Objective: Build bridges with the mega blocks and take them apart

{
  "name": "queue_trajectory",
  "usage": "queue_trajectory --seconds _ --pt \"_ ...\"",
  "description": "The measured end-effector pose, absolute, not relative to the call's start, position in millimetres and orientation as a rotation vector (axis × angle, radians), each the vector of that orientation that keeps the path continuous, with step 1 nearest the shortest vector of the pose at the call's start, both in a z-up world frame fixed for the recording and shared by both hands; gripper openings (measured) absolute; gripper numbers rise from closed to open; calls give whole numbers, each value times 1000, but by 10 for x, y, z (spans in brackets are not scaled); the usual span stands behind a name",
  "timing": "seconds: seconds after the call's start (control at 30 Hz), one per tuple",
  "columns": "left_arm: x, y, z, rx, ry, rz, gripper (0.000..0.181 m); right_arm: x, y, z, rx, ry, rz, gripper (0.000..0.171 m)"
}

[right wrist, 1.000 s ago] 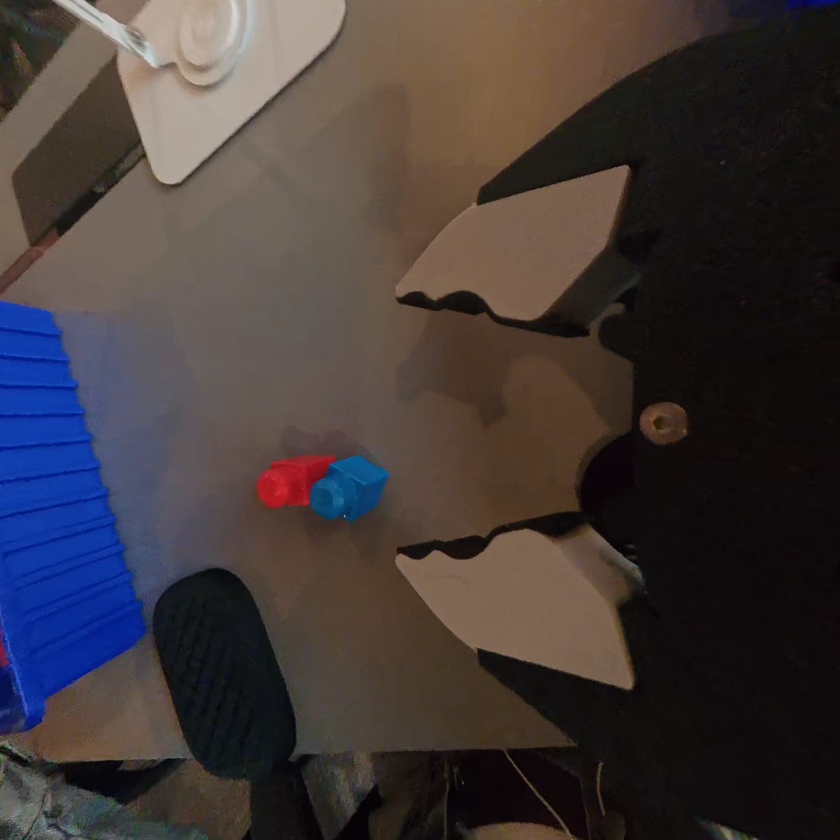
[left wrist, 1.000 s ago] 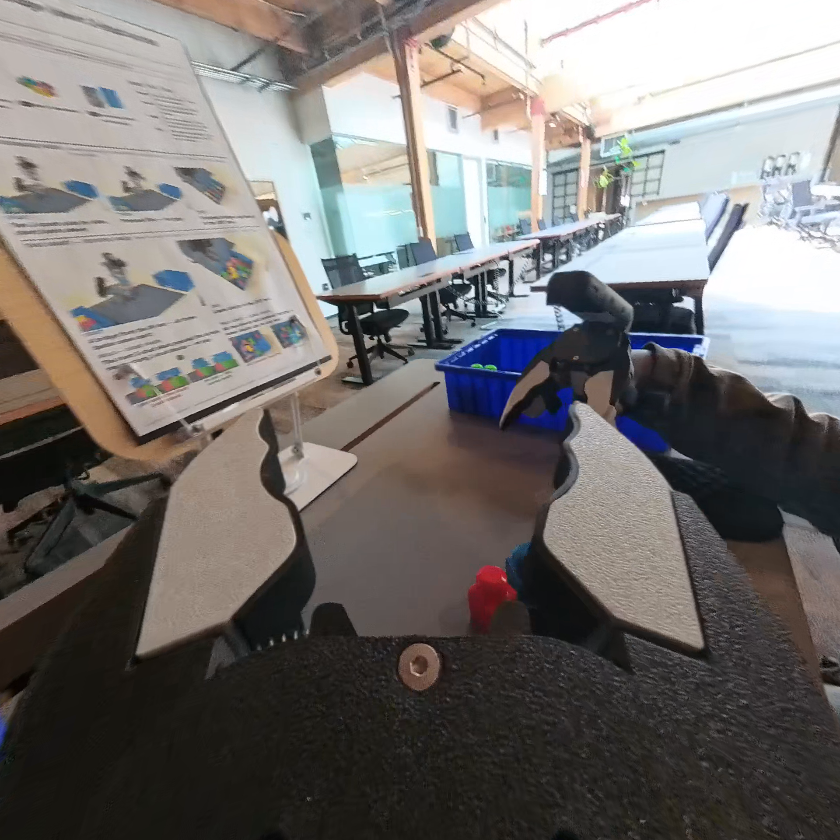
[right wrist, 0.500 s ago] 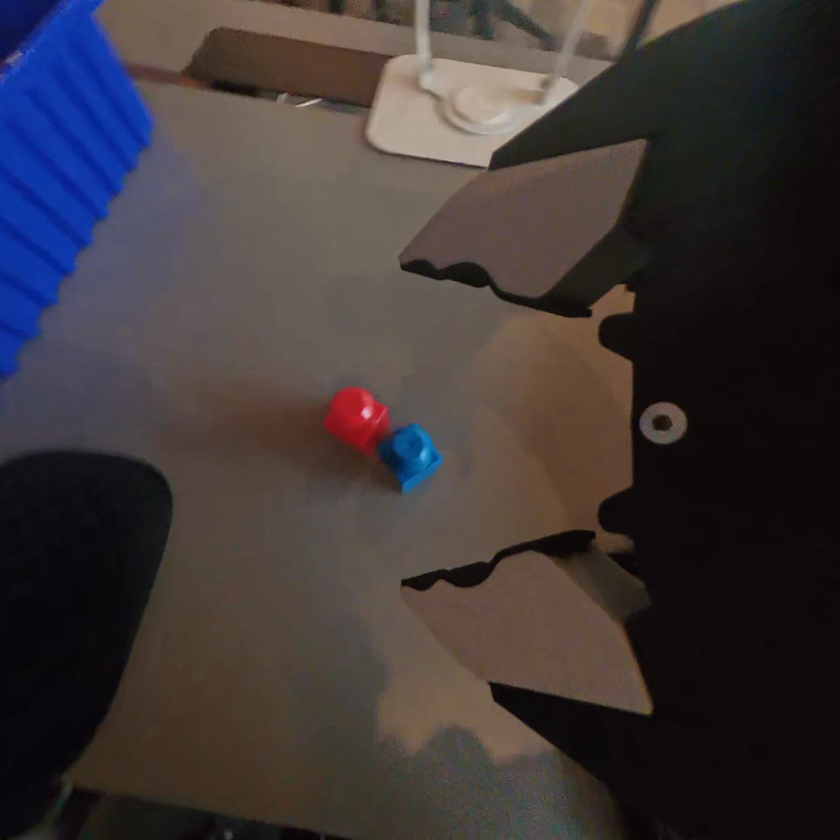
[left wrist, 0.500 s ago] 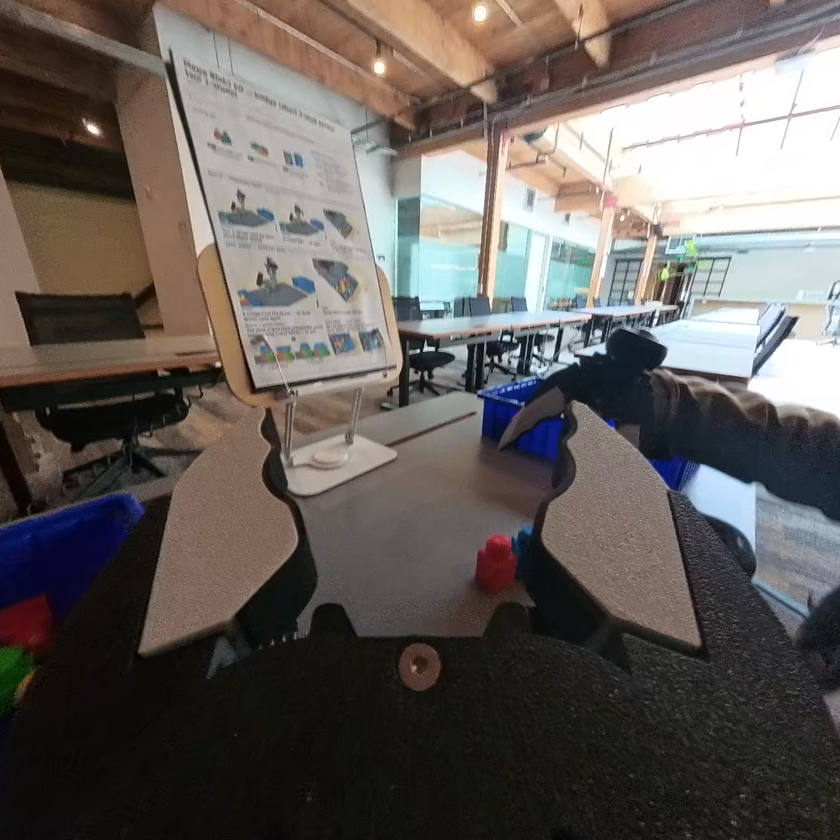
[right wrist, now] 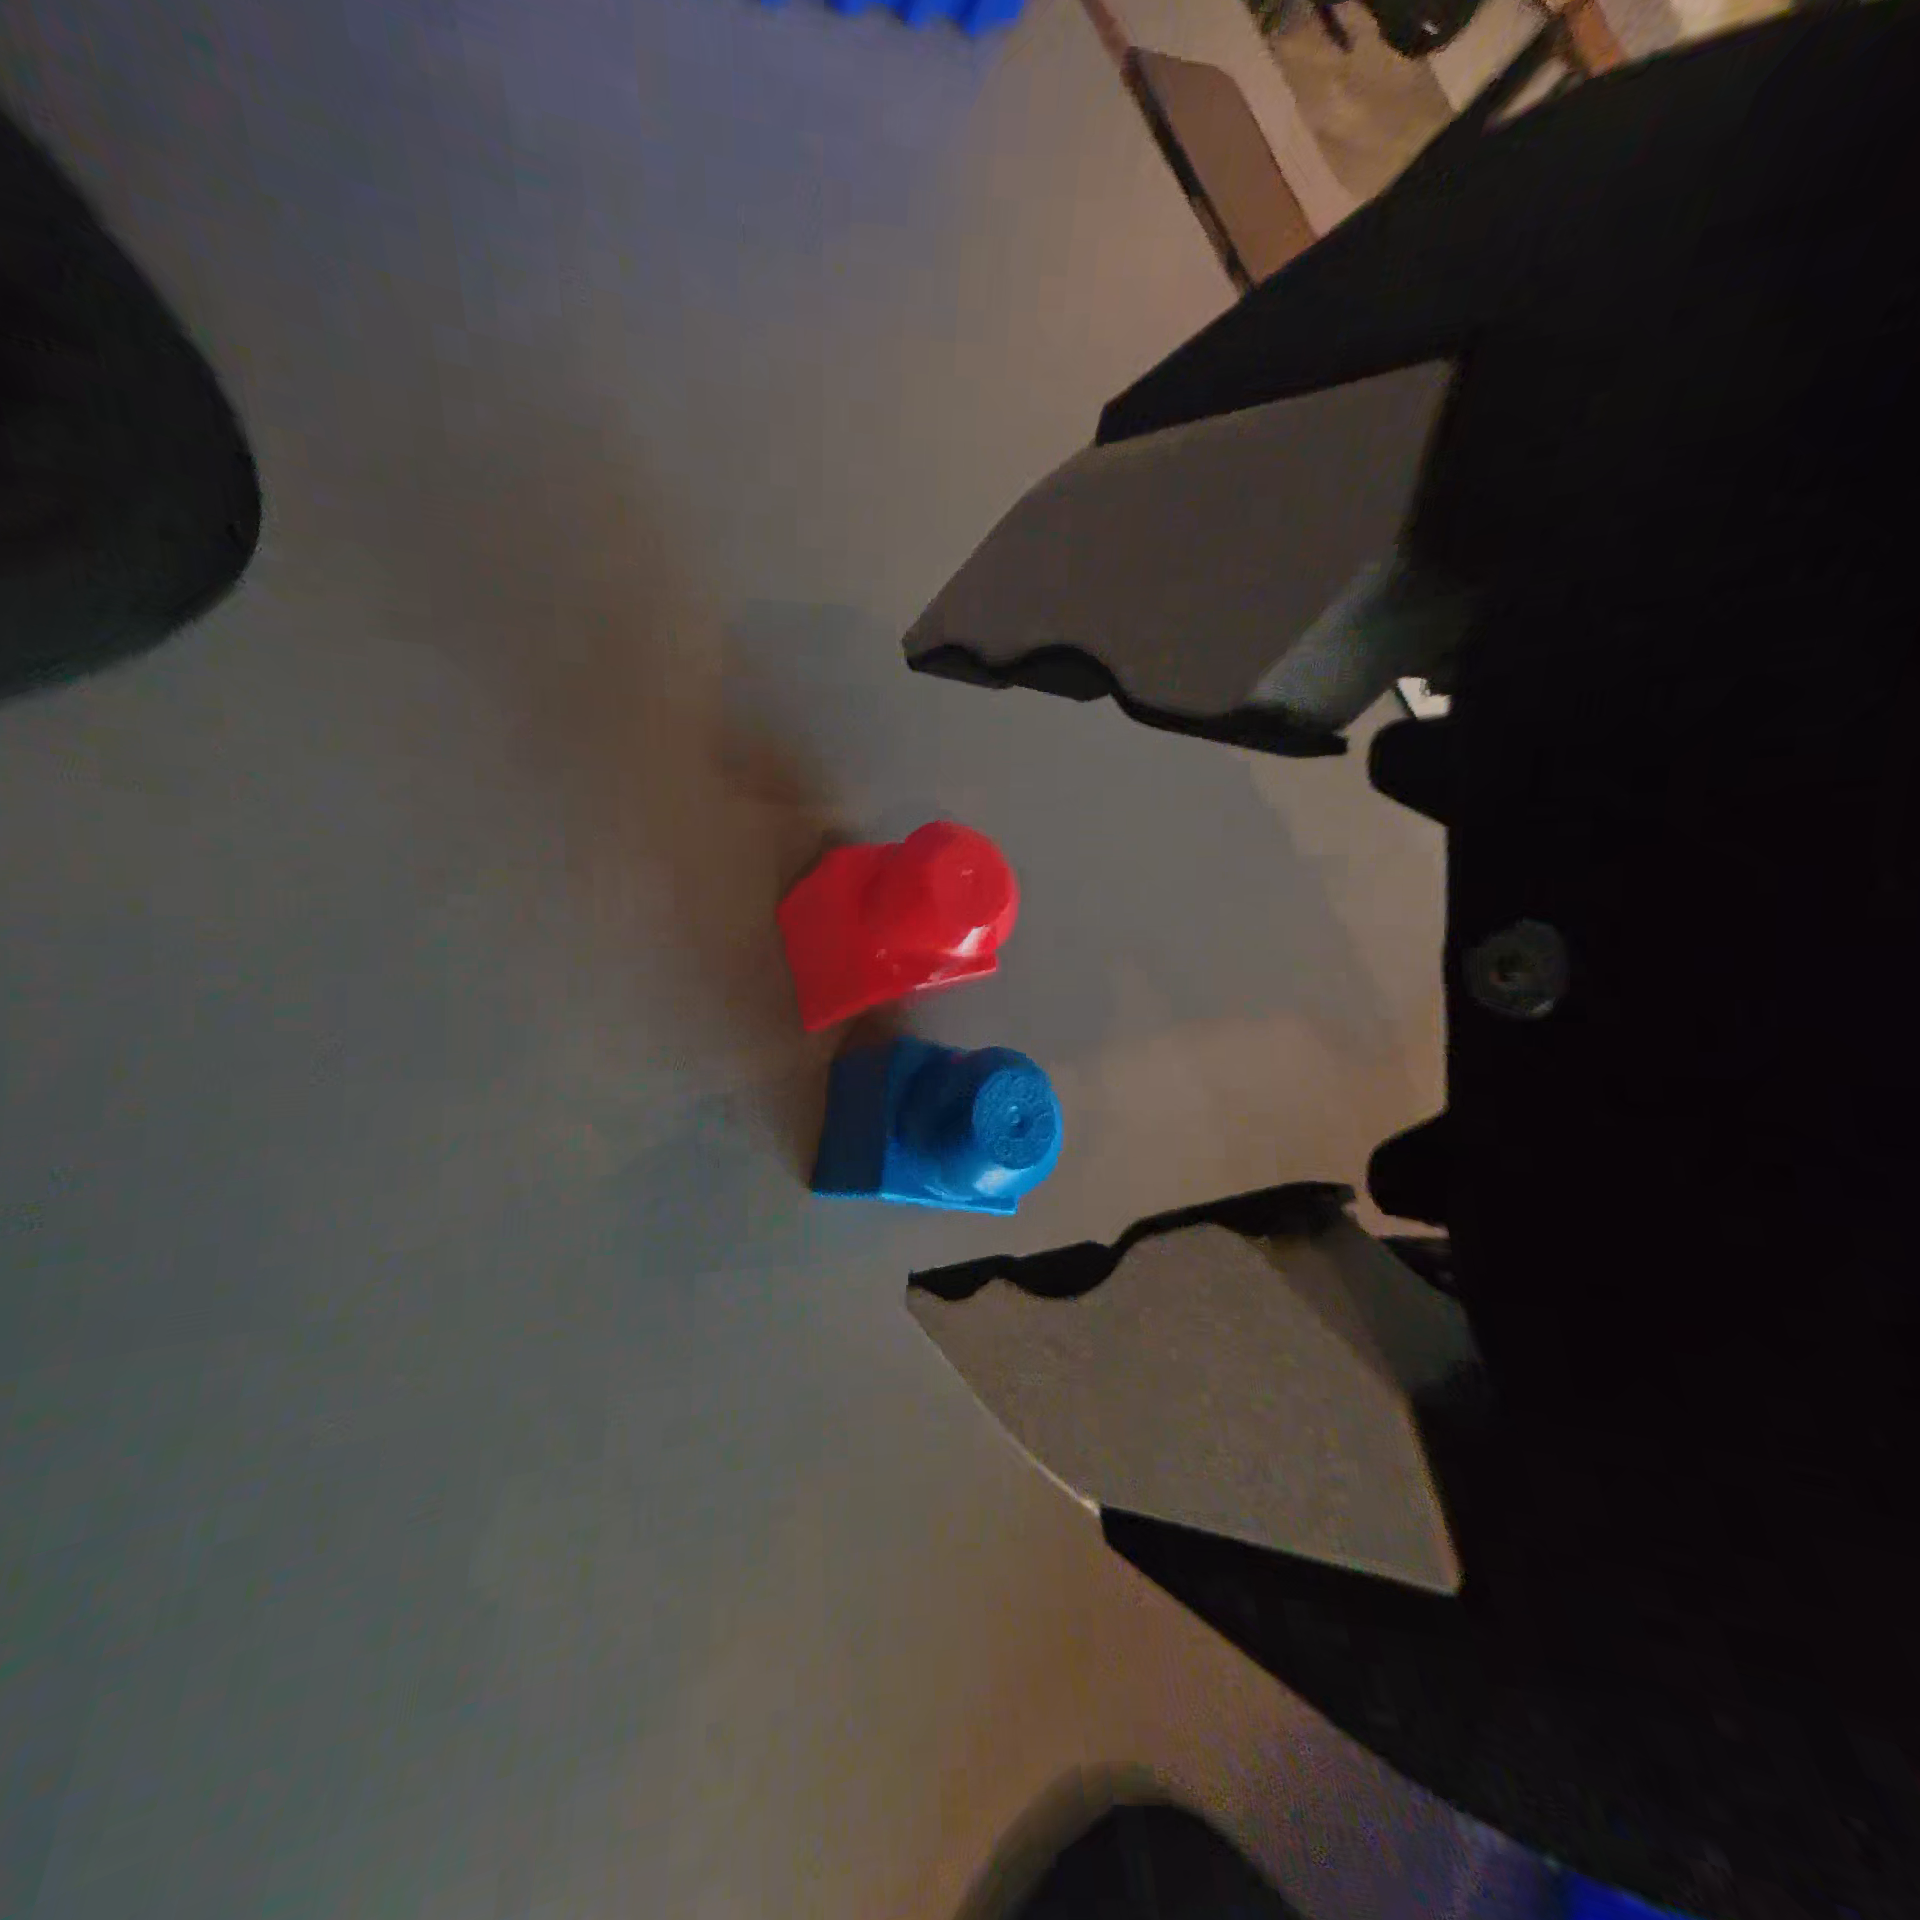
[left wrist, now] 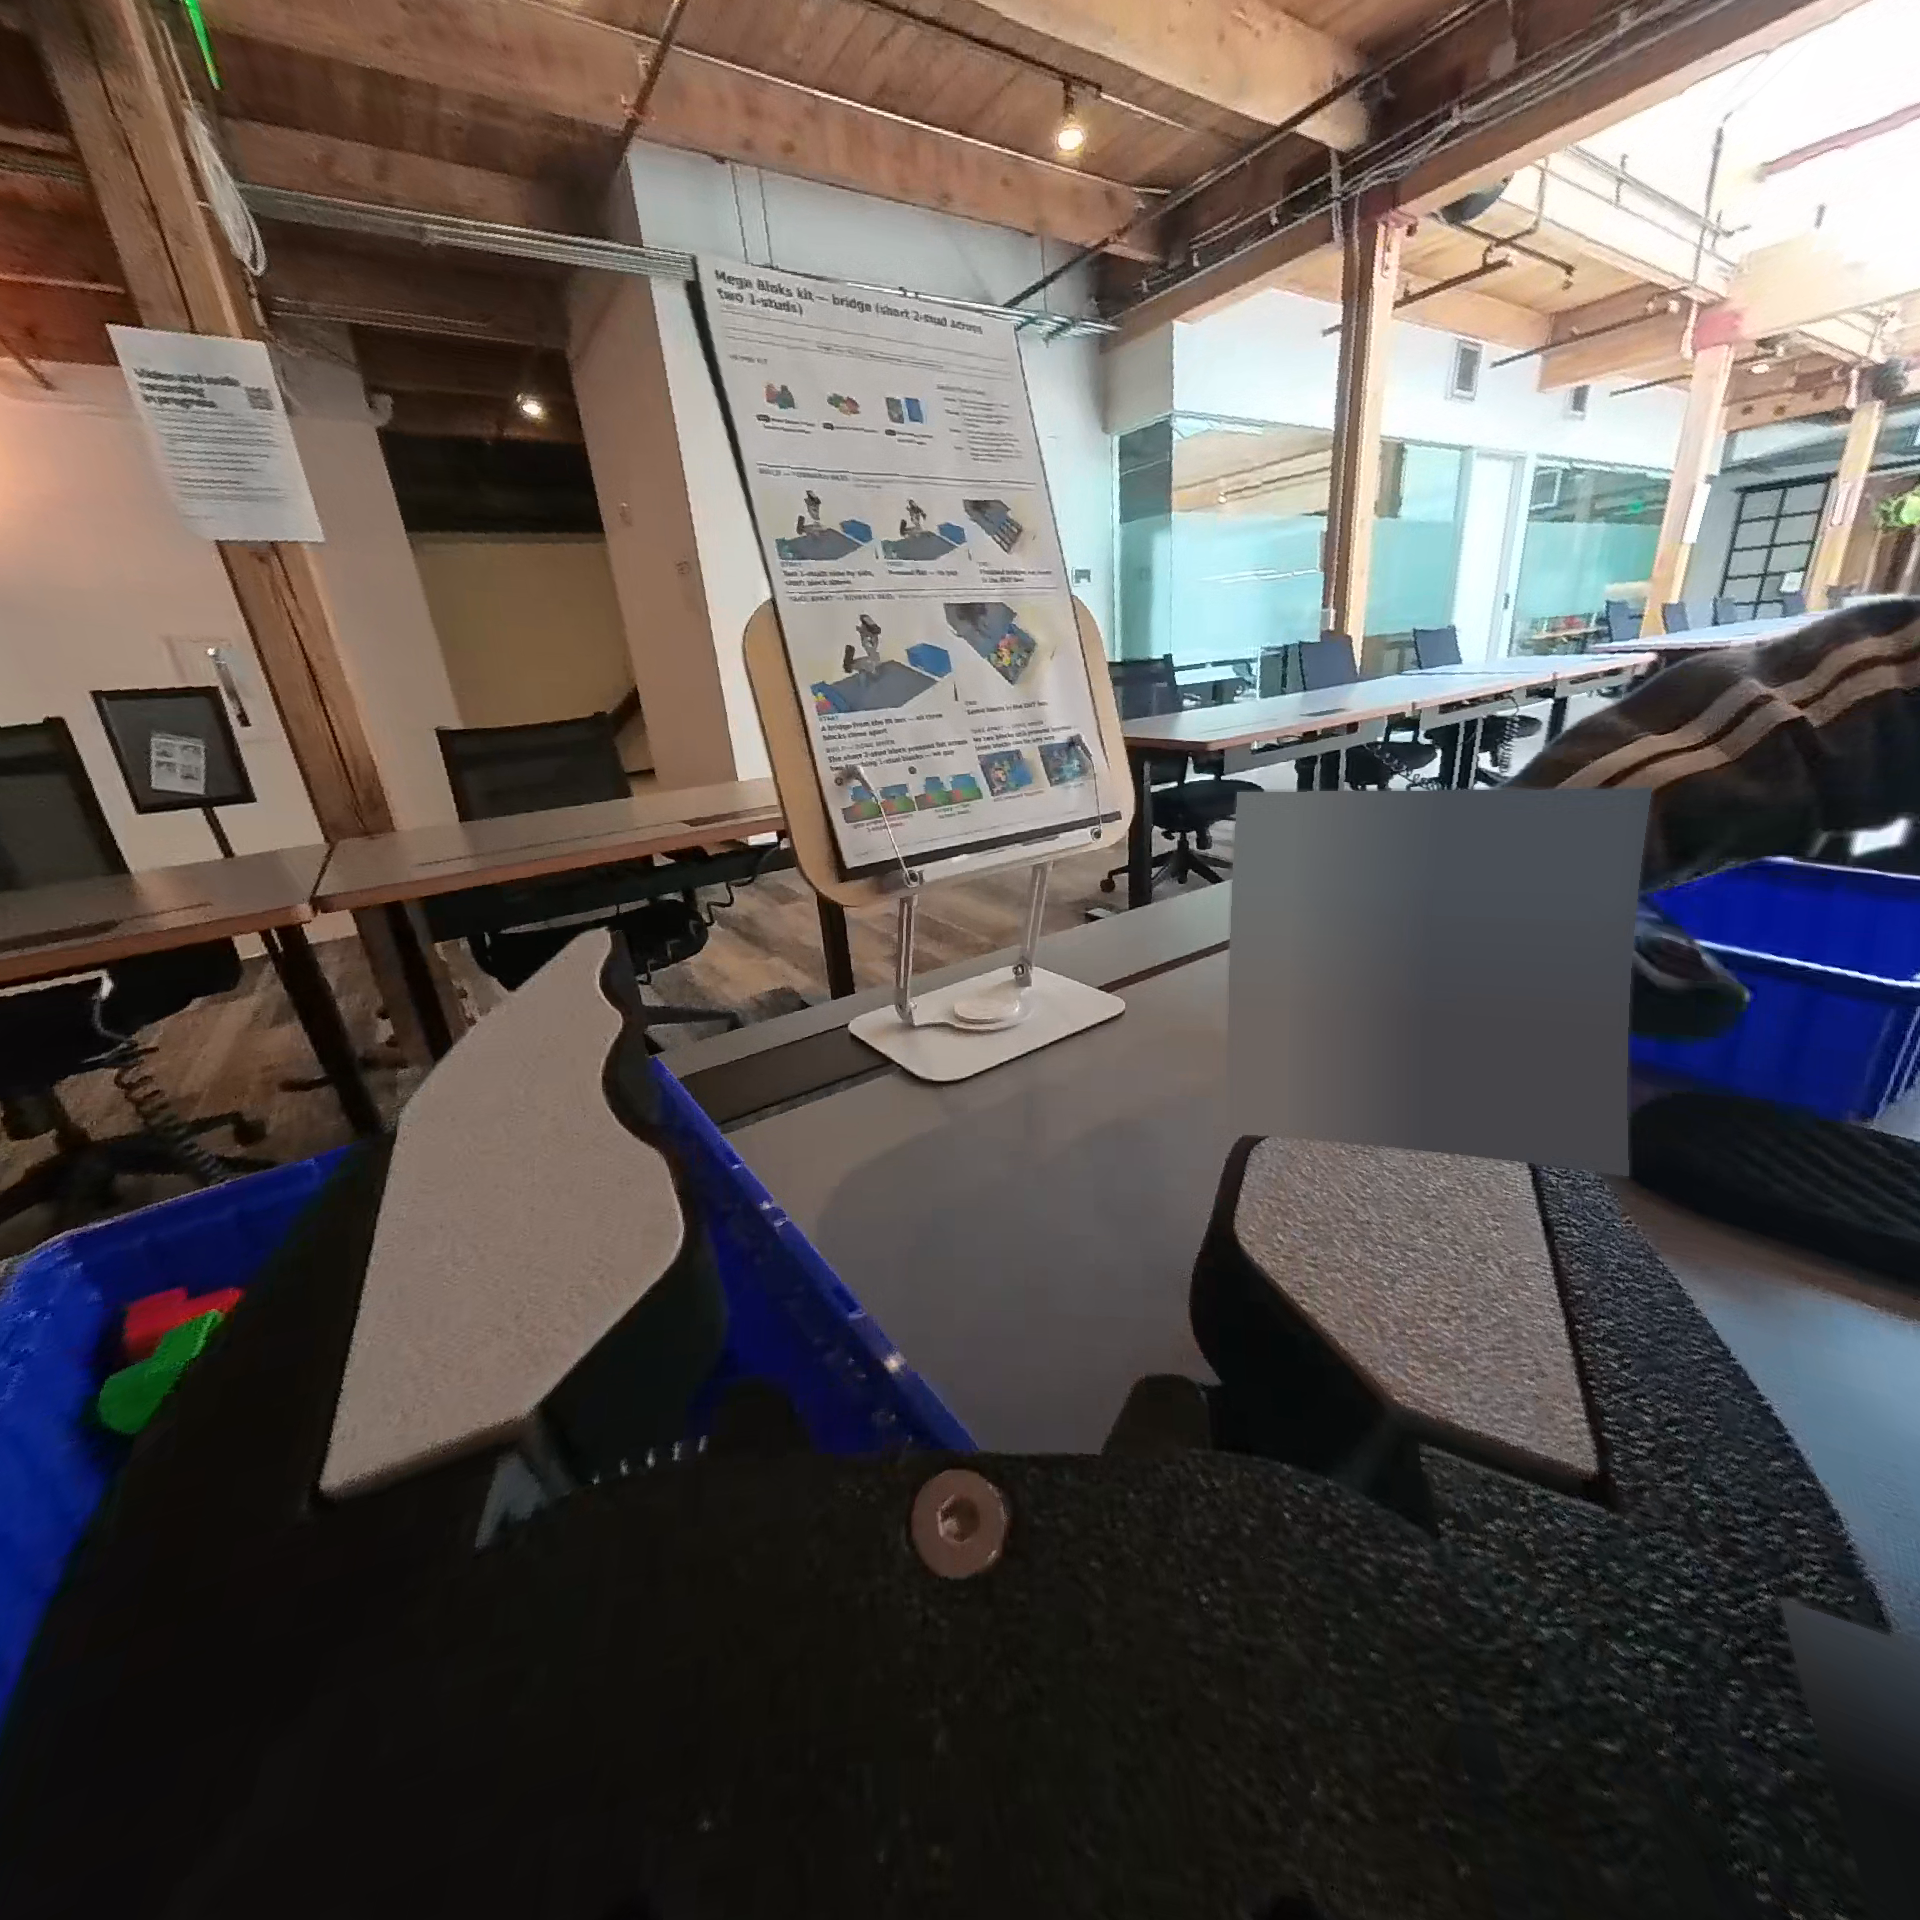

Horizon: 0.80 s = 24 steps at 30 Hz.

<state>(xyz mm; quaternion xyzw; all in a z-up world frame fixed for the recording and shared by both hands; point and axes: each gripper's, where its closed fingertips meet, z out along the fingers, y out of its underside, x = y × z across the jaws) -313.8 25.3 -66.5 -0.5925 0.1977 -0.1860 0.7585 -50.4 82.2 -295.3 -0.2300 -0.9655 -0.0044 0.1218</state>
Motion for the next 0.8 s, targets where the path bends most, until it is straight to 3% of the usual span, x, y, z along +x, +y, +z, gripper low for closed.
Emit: queue_trajectory --seconds 0.3,0.8 --pt "-3122 358 -808 -1344 454 -384 114 -341 933 -3249 -383 -3007 -183 101" --pt "-3039 420 -897 -1365 482 -428 113 -376 980 -3325 -128 -3019 -226 78"
